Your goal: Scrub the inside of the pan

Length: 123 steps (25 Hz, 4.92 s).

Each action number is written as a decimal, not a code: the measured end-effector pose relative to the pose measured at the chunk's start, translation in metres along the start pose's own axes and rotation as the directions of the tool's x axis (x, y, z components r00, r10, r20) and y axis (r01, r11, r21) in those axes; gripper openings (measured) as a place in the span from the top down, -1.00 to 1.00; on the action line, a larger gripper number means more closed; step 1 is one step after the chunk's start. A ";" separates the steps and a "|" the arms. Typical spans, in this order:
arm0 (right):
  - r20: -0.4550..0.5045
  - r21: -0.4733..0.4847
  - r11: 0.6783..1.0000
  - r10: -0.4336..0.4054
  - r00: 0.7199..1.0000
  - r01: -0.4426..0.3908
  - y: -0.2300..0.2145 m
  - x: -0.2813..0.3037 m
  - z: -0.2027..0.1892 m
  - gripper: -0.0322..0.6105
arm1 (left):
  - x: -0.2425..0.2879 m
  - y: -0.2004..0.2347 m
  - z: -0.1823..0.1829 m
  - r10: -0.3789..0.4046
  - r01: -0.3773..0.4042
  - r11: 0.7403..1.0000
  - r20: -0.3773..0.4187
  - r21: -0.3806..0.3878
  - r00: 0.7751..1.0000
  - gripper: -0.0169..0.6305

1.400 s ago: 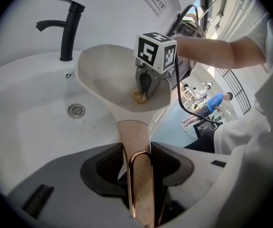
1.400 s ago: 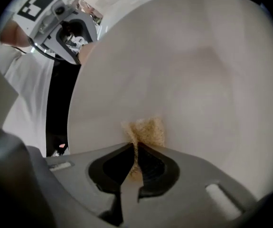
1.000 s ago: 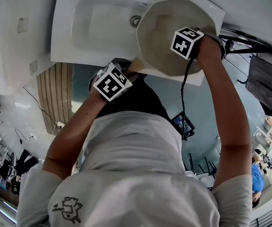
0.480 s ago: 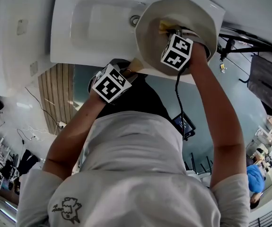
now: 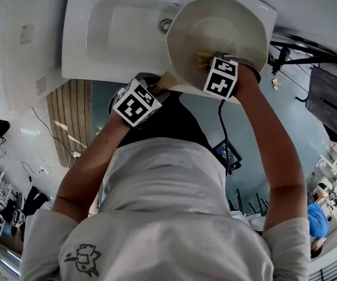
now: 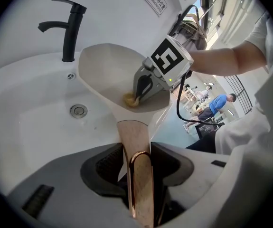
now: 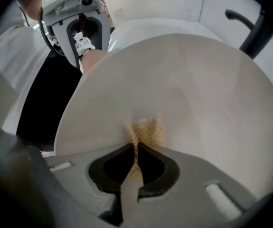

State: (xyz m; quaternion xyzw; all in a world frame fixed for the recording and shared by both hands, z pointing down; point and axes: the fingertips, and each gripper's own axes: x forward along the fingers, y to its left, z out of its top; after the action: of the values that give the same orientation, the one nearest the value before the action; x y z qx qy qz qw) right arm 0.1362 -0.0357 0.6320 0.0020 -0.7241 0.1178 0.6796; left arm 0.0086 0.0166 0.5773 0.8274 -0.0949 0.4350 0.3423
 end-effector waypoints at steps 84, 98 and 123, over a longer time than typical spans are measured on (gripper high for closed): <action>-0.479 -0.170 0.896 -0.439 0.760 0.410 -0.167 -0.064 -0.063 0.82 | 0.001 0.003 0.002 0.009 -0.009 1.000 -0.006 0.001 1.000 0.39; -0.096 -0.252 0.724 -0.679 0.727 0.643 -0.182 -0.070 0.009 0.82 | 0.000 0.004 0.001 0.024 -0.024 1.000 -0.008 0.006 1.000 0.38; 0.230 0.311 0.739 -0.669 0.707 0.598 -0.006 -0.181 -0.011 0.82 | -0.070 -0.064 0.059 0.235 -0.258 0.951 0.144 0.172 0.961 0.38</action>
State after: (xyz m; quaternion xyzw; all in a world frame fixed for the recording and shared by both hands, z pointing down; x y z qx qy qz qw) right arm 0.1621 -0.0679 0.4554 0.3441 -0.7636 -0.0496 0.5441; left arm 0.0338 0.0164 0.4688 0.8628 -0.1767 0.4299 0.1987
